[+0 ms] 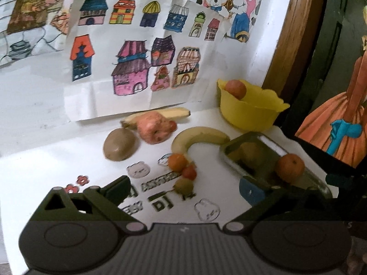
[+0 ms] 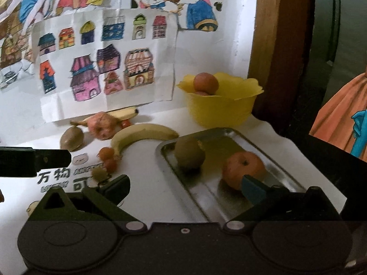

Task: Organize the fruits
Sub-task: 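Lift both tools away from the metal tray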

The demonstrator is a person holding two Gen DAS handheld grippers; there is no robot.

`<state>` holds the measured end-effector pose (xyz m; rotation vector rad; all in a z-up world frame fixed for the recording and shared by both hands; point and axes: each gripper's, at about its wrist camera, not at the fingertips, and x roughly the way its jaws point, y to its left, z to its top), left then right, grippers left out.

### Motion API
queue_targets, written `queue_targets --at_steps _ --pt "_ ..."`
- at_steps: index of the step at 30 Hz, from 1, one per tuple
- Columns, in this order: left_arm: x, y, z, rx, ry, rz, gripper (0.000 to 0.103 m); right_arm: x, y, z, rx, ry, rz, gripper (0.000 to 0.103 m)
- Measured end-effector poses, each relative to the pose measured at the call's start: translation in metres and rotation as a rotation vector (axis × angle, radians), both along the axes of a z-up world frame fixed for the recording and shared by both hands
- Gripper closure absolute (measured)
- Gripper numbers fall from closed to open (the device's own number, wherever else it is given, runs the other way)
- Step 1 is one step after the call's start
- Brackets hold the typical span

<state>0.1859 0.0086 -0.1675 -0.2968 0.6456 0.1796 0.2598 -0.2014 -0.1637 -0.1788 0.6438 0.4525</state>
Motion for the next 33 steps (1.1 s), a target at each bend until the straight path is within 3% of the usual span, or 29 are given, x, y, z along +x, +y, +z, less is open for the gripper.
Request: queue_targets --at_steps 17,33 --pt "-0.039 0.009 -0.008 -0.02 0.063 0.043 0.001 -0.046 0.018 -0.013 -0.045 0.116 0.047 0.001" --pt "-0.055 0.017 -0.021 -0.038 0.122 0.059 0.001 -0.056 0.037 -0.022 -0.06 0.175 0.103 0.001"
